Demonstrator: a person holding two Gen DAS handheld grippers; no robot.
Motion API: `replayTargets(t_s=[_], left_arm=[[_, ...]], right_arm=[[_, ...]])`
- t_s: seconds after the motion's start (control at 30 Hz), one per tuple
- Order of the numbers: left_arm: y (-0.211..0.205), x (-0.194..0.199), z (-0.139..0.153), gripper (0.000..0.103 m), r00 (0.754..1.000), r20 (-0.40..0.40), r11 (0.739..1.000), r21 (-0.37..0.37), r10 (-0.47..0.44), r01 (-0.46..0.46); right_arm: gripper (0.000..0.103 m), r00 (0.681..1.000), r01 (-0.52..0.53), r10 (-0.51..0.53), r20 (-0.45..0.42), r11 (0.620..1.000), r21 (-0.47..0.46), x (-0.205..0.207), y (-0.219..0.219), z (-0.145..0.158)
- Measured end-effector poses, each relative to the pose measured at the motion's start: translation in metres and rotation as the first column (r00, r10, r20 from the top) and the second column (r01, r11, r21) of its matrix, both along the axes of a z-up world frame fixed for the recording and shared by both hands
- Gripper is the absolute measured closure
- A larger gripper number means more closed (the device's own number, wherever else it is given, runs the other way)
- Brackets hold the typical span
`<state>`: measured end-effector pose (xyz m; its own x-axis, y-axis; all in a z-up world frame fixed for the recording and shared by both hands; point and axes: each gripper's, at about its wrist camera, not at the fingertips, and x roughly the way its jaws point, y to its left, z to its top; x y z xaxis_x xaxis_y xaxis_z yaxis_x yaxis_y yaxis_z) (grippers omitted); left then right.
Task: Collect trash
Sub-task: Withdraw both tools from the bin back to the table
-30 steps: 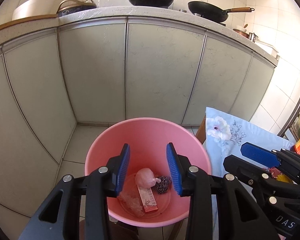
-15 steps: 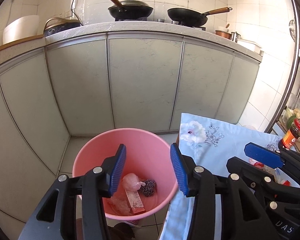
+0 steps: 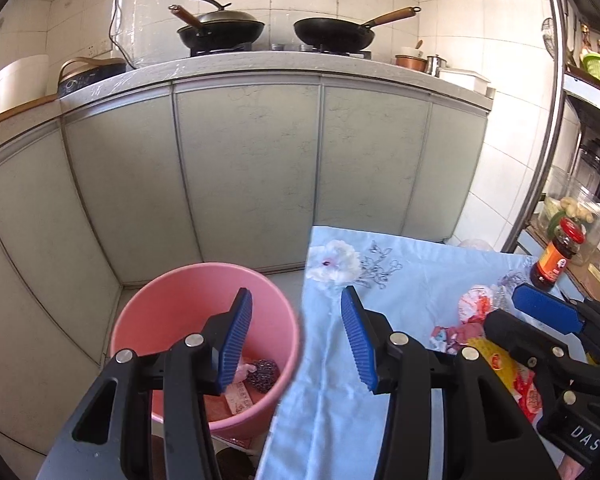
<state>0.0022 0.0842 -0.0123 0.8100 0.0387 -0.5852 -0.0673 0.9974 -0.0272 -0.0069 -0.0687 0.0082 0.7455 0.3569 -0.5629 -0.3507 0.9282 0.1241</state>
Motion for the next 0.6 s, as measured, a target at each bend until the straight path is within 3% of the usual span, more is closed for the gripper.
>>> replayTargets(t_s=[0.33, 0.43, 0.5, 0.6], left_arm=[[-0.057, 0.003, -0.01, 0.057, 0.988, -0.041, 0.988, -0.033, -0.15, 0.148], [-0.081, 0.005, -0.014, 0.057, 0.973, -0.05, 0.974, -0.037, -0.227, 0.225], [-0.097, 0.003, -0.017, 0.057, 0.957, -0.057, 0.958, -0.048, -0.284, 0.281], [-0.118, 0.003, -0.02, 0.057, 0.93, -0.063, 0.932, -0.044, -0.362, 0.36]], right_arm=[[0.06, 0.976, 0.217, -0.217, 0.019, 0.976, -0.026, -0.036, -0.095, -0.009], [0.059, 0.959, 0.284, -0.285, -0.004, 0.959, -0.015, -0.046, -0.128, -0.016], [0.051, 0.947, 0.32, -0.32, -0.012, 0.948, -0.01, -0.052, -0.145, -0.021], [0.05, 0.929, 0.37, -0.37, -0.026, 0.929, -0.013, -0.061, -0.169, -0.029]])
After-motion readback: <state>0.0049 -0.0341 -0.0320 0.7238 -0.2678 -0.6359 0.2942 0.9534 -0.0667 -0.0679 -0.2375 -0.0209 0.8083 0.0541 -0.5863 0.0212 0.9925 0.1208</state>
